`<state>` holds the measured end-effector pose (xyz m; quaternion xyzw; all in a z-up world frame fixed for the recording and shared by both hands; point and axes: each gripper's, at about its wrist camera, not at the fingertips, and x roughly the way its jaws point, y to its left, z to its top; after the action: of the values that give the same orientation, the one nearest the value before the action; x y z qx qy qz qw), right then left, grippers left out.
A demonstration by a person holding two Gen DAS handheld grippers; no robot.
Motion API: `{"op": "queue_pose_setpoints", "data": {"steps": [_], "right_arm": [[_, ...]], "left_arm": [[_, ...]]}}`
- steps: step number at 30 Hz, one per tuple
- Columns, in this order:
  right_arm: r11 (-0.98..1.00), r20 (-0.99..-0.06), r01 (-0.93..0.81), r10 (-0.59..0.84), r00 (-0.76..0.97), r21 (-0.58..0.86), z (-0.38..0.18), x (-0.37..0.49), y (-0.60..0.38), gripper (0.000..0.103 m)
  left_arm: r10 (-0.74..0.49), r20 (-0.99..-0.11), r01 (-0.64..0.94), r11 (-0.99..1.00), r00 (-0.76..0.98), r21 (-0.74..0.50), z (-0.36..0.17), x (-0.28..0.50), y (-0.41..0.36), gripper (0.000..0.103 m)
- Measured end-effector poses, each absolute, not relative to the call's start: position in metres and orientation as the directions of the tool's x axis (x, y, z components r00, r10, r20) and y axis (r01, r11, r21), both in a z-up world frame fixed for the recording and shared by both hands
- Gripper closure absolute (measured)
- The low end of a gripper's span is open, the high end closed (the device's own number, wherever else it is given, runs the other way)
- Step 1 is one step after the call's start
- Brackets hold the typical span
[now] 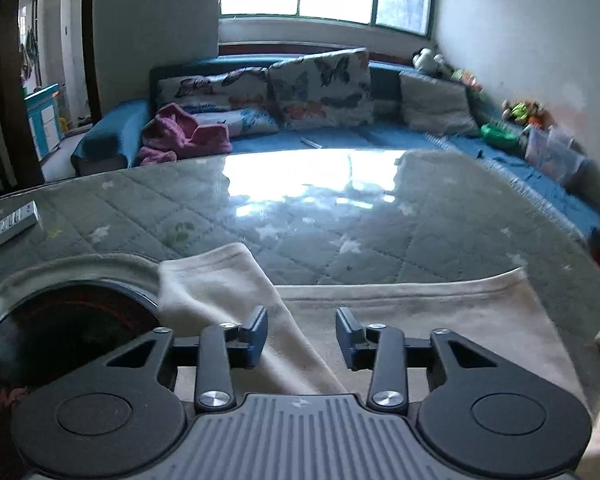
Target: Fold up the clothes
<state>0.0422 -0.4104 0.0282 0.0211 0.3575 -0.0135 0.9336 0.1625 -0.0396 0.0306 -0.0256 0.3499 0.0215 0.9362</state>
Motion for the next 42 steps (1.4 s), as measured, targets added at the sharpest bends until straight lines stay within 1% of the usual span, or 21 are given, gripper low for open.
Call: {"op": "queue_pose_setpoints", "data": {"steps": [2, 3, 4, 5, 6, 7, 9, 12, 15, 20, 25, 28, 32, 37, 41, 42], "right_arm": [[0.999, -0.669, 0.037, -0.008, 0.743, 0.029, 0.028, 0.043, -0.411, 0.046], [0.999, -0.669, 0.035, -0.007, 0.743, 0.028, 0.028, 0.043, -0.411, 0.045], [0.999, -0.669, 0.033, -0.007, 0.743, 0.027, 0.027, 0.044, -0.411, 0.044], [0.999, -0.669, 0.033, -0.006, 0.743, 0.027, 0.027, 0.044, -0.412, 0.044], [0.999, -0.669, 0.032, -0.006, 0.743, 0.026, 0.027, 0.045, -0.412, 0.044], [0.999, -0.668, 0.032, -0.007, 0.744, 0.025, 0.027, 0.045, -0.412, 0.044], [0.999, -0.667, 0.032, -0.009, 0.745, 0.023, 0.027, 0.045, -0.412, 0.044], [0.999, -0.665, 0.033, -0.013, 0.747, 0.019, 0.027, 0.044, -0.412, 0.043], [0.999, -0.658, 0.032, -0.019, 0.753, 0.008, 0.029, 0.042, -0.411, 0.043], [0.999, -0.659, 0.033, -0.025, 0.751, 0.000, 0.029, 0.042, -0.414, 0.041], [0.999, -0.659, 0.038, -0.037, 0.751, -0.012, 0.029, 0.039, -0.416, 0.038], [0.999, -0.658, 0.042, -0.044, 0.751, -0.019, 0.029, 0.038, -0.418, 0.036], [0.998, -0.659, 0.053, -0.055, 0.750, -0.023, 0.029, 0.034, -0.420, 0.034], [0.997, -0.655, 0.074, -0.074, 0.752, -0.029, 0.029, 0.028, -0.421, 0.030], [0.995, -0.641, 0.076, -0.096, 0.761, -0.059, 0.028, 0.023, -0.419, 0.030], [0.992, -0.628, 0.099, -0.125, 0.768, -0.075, 0.029, 0.020, -0.420, 0.030]], "left_arm": [[0.037, -0.672, -0.063, 0.998, 0.740, -0.015, 0.024, 0.169, -0.043, 0.064], [0.049, -0.675, -0.068, 0.998, 0.736, -0.003, 0.021, 0.170, -0.043, 0.071], [0.060, -0.667, -0.072, 0.997, 0.743, 0.010, 0.020, 0.169, -0.043, 0.082], [0.066, -0.666, -0.076, 0.997, 0.743, 0.013, 0.020, 0.169, -0.041, 0.087], [0.066, -0.666, -0.083, 0.997, 0.743, 0.006, 0.020, 0.168, -0.037, 0.096], [0.064, -0.666, -0.091, 0.996, 0.743, -0.006, 0.020, 0.167, -0.032, 0.099], [0.068, -0.662, -0.114, 0.993, 0.746, -0.026, 0.023, 0.161, -0.023, 0.100], [0.091, -0.634, -0.144, 0.989, 0.768, -0.033, 0.034, 0.142, -0.012, 0.100], [0.089, -0.596, -0.164, 0.984, 0.798, -0.072, 0.051, 0.114, 0.000, 0.100], [0.096, -0.533, -0.201, 0.969, 0.841, -0.143, 0.080, 0.052, 0.024, 0.100], [0.153, -0.499, -0.267, 0.949, 0.853, -0.165, 0.099, -0.017, 0.049, 0.100], [0.204, -0.508, -0.328, 0.930, 0.837, -0.166, 0.101, -0.056, 0.063, 0.100], [0.275, -0.547, -0.413, 0.899, 0.791, -0.145, 0.091, -0.093, 0.079, 0.100], [0.293, -0.626, -0.484, 0.861, 0.723, -0.157, 0.064, -0.112, 0.093, 0.101], [0.299, -0.634, -0.489, 0.860, 0.714, -0.144, 0.058, -0.117, 0.091, 0.101], [0.299, -0.634, -0.493, 0.857, 0.713, -0.150, 0.059, -0.119, 0.092, 0.101]]}}
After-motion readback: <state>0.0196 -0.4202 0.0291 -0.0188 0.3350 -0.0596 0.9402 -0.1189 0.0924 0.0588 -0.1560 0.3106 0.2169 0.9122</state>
